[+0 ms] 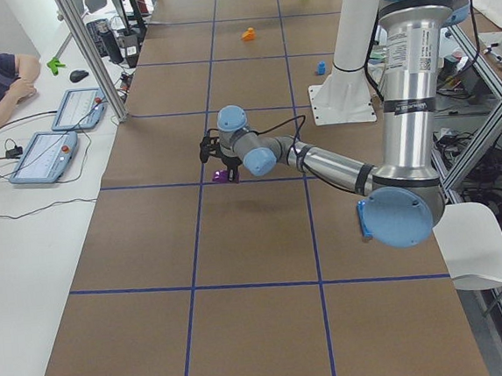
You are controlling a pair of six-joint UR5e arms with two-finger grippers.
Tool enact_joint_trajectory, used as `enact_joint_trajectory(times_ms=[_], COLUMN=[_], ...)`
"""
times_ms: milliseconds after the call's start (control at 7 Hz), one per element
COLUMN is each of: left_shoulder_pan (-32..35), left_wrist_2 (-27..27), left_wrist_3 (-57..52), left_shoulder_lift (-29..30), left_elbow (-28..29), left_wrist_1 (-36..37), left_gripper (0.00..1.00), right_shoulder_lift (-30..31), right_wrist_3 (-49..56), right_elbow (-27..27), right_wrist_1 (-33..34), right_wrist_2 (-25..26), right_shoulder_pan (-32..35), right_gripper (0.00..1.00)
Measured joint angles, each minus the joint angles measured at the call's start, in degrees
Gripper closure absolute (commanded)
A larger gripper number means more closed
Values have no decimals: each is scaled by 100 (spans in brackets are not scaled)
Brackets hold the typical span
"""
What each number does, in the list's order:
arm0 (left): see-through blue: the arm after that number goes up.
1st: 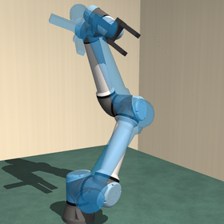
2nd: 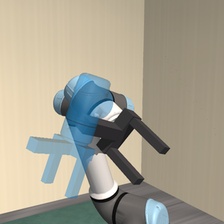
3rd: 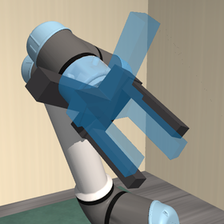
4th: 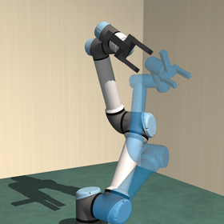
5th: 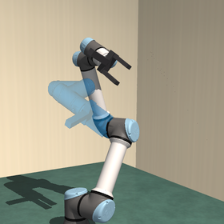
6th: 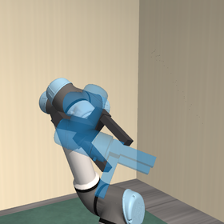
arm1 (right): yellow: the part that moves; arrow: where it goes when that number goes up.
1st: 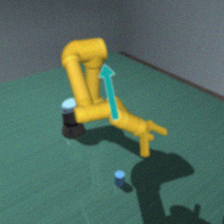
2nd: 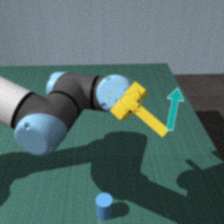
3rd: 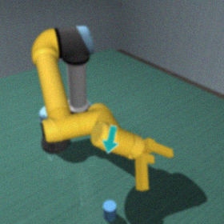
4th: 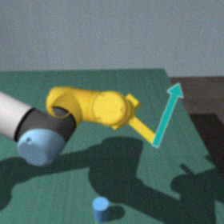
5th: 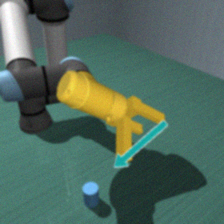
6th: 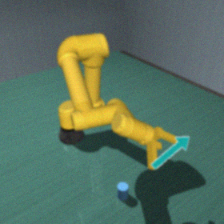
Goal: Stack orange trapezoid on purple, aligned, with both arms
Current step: 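Carry the purple trapezoid with the left gripper to the table center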
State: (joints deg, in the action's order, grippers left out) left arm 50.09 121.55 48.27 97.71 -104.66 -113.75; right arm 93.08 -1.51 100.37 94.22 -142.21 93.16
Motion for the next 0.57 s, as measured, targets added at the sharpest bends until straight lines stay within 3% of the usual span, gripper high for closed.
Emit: enact_joint_trajectory(times_ms=[286, 571], left_shoulder_pan=[-600, -1211], left_wrist_2=[-718, -1187], left_wrist_3=[4, 5], left_shoulder_lift=[1799, 3504], left_elbow=[283, 1352], left_wrist_1=[1500, 2077], left_gripper=[100, 100], right_shoulder_lift=[-9, -24], right_wrist_3=[-2, -14], right_elbow=[86, 136], right_wrist_1=[-6, -9], right_wrist_2=[-2, -2], right_shoulder_pan=[-127, -249], right_gripper=[0, 0])
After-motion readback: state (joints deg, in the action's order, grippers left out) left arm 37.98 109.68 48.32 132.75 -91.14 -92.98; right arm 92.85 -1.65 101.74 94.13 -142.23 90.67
